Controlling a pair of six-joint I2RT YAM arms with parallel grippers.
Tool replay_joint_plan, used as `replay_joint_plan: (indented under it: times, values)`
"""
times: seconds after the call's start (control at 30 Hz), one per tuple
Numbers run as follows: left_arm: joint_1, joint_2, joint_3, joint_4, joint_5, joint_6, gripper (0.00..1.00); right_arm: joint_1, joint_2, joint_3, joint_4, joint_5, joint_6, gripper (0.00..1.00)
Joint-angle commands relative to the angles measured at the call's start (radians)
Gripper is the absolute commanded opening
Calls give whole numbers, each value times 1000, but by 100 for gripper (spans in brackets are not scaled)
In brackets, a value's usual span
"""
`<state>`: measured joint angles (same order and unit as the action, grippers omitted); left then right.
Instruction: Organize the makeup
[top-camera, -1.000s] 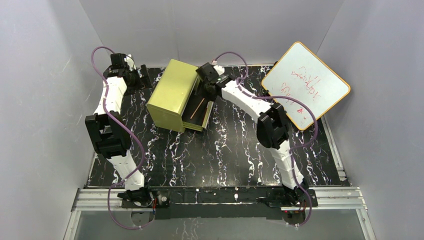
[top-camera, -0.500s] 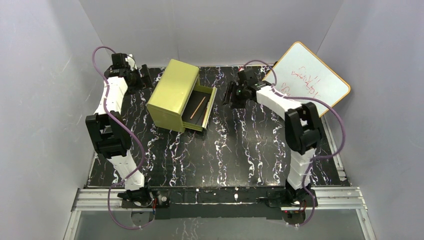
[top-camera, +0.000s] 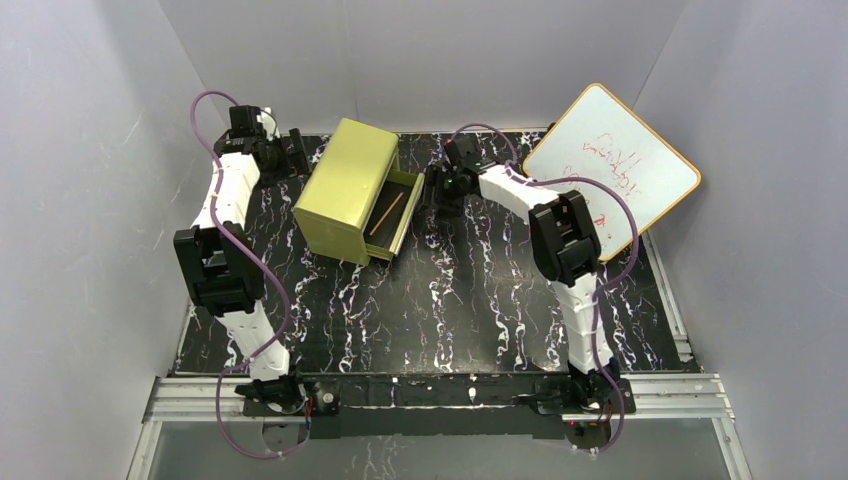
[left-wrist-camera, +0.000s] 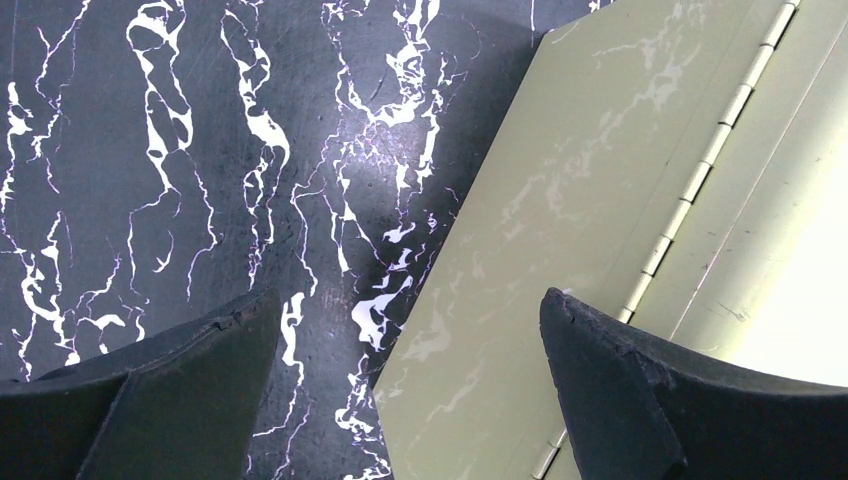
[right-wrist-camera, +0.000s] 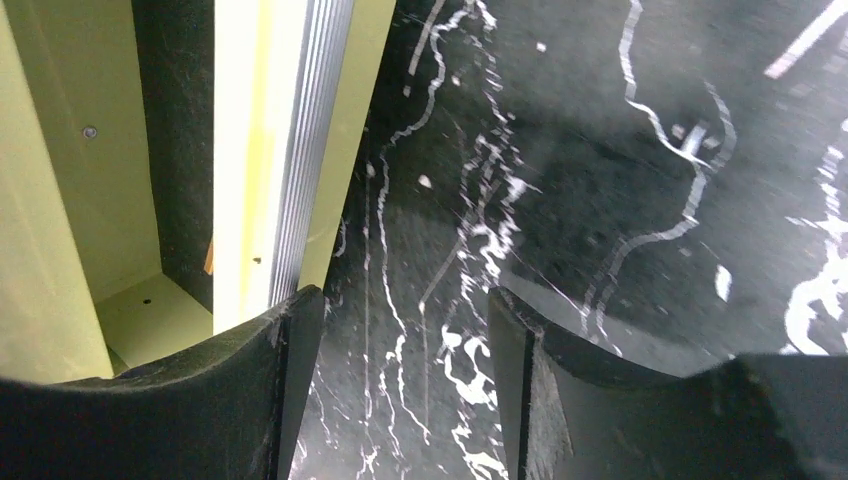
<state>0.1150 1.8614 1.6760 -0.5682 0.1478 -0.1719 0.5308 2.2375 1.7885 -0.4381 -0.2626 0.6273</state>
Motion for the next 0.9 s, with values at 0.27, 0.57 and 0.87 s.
replay_joint_plan:
  times: [0.27,0.57,0.87]
  values:
    - [-23,6,-15,-25,-10,13,99,110,205,334,-62,-51,76,69]
    - [-28,6,-15,-28,-10,15,99,138,252,420,-19,-79,142,70]
    - [-28,-55,-27,0,-183,49,99,135,97,251,-55,14,-30,91]
